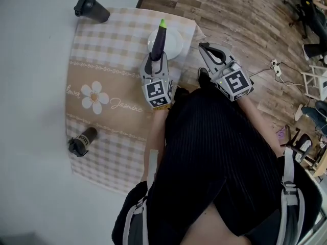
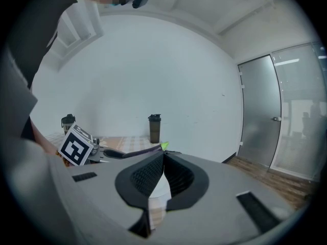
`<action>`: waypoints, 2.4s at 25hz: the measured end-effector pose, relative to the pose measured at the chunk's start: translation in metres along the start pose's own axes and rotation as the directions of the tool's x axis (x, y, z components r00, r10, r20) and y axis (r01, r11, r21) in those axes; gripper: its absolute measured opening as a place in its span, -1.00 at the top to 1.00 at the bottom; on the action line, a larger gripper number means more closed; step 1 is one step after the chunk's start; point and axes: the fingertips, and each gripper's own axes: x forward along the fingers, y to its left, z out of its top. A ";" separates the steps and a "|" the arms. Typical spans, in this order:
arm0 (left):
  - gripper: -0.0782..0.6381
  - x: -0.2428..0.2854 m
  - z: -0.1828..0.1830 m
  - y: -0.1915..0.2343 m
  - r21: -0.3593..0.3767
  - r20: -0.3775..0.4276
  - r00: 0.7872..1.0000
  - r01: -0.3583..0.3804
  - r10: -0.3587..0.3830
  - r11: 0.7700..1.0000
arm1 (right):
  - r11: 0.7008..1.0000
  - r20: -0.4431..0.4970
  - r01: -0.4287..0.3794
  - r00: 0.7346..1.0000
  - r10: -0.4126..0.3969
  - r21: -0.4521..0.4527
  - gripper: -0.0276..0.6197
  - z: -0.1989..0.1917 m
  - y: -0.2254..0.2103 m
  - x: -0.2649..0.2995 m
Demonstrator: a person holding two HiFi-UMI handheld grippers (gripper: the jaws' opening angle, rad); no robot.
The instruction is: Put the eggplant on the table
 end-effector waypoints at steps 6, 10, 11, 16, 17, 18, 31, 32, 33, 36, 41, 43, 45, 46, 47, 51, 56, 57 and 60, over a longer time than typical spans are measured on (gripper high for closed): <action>0.21 0.005 -0.014 0.001 0.019 -0.058 0.998 -0.016 0.017 1.000 | 1.000 -0.011 -0.011 1.000 0.011 -0.004 0.90 -0.003 0.004 0.000; 0.20 0.010 -0.024 0.001 0.030 -0.090 0.996 -0.005 0.008 1.000 | 1.000 -0.016 -0.018 1.000 0.018 0.003 0.90 -0.008 0.004 0.004; 0.20 0.011 -0.026 0.002 0.034 -0.098 0.995 -0.007 0.010 0.999 | 1.000 -0.009 -0.023 1.000 0.023 0.004 0.90 -0.007 0.005 0.005; 0.20 0.012 -0.032 -0.001 0.029 -0.127 0.992 -0.015 0.018 0.999 | 0.999 -0.005 -0.036 0.999 0.036 0.008 0.90 -0.006 0.002 0.003; 0.20 0.013 -0.033 -0.002 0.030 -0.131 0.991 -0.014 0.018 0.999 | 0.999 -0.007 -0.036 0.999 0.037 0.008 0.90 -0.006 0.001 0.002; 0.20 0.014 -0.034 -0.003 0.031 -0.134 0.991 -0.013 0.017 0.999 | 0.999 -0.008 -0.037 0.999 0.037 0.008 0.90 -0.006 0.001 0.002; 0.20 0.014 -0.051 -0.005 0.034 -0.182 0.982 -0.035 0.040 0.999 | 0.998 -0.018 -0.058 0.998 0.058 0.007 0.90 -0.011 0.000 0.002; 0.20 0.014 -0.053 -0.006 0.035 -0.186 0.982 -0.034 0.040 0.999 | 0.998 -0.020 -0.058 0.998 0.058 0.006 0.90 -0.012 0.000 0.001; 0.20 0.015 -0.054 -0.007 0.035 -0.191 0.981 -0.033 0.039 0.999 | 0.998 -0.022 -0.057 0.998 0.057 0.006 0.90 -0.012 -0.001 0.001; 0.20 0.016 -0.057 -0.007 0.036 -0.204 0.978 -0.034 0.040 0.999 | 0.998 -0.024 -0.056 0.998 0.056 0.005 0.90 -0.012 -0.002 0.001; 0.19 0.017 -0.062 -0.005 0.041 -0.227 0.972 -0.047 0.055 0.998 | 0.998 -0.022 -0.061 0.998 0.061 0.008 0.90 -0.013 0.000 0.002; 0.19 0.018 -0.064 -0.005 0.044 -0.233 0.971 -0.050 0.059 0.998 | 0.998 -0.024 -0.061 0.998 0.061 0.009 0.90 -0.014 0.000 0.001; 0.19 0.017 -0.064 -0.005 0.047 -0.233 0.971 -0.050 0.059 0.998 | 0.998 -0.025 -0.061 0.998 0.061 0.009 0.90 -0.015 0.000 0.001; 0.19 0.017 -0.064 -0.004 0.047 -0.233 0.971 -0.049 0.059 0.998 | 0.998 -0.025 -0.060 0.998 0.061 0.009 0.90 -0.015 0.000 0.001; 0.19 0.017 -0.064 -0.004 0.046 -0.234 0.970 -0.050 0.059 0.998 | 0.998 -0.025 -0.060 0.998 0.060 0.008 0.90 -0.015 0.000 0.001; 0.19 0.018 -0.065 -0.004 0.050 -0.236 0.970 -0.055 0.065 0.997 | 0.998 -0.027 -0.063 0.998 0.064 0.010 0.90 -0.016 0.001 0.001; 0.19 0.019 -0.064 -0.004 0.058 -0.240 0.968 -0.057 0.070 0.997 | 0.998 -0.029 -0.065 0.997 0.066 0.011 0.90 -0.017 0.001 0.001; 0.19 0.019 -0.064 -0.004 0.061 -0.242 0.968 -0.059 0.072 0.996 | 0.998 -0.030 -0.067 0.997 0.067 0.011 0.90 -0.017 0.001 0.001; 0.19 0.018 -0.064 -0.004 0.063 -0.239 0.968 -0.059 0.072 0.996 | 0.997 -0.032 -0.070 0.997 0.071 0.010 0.90 -0.017 0.003 -0.001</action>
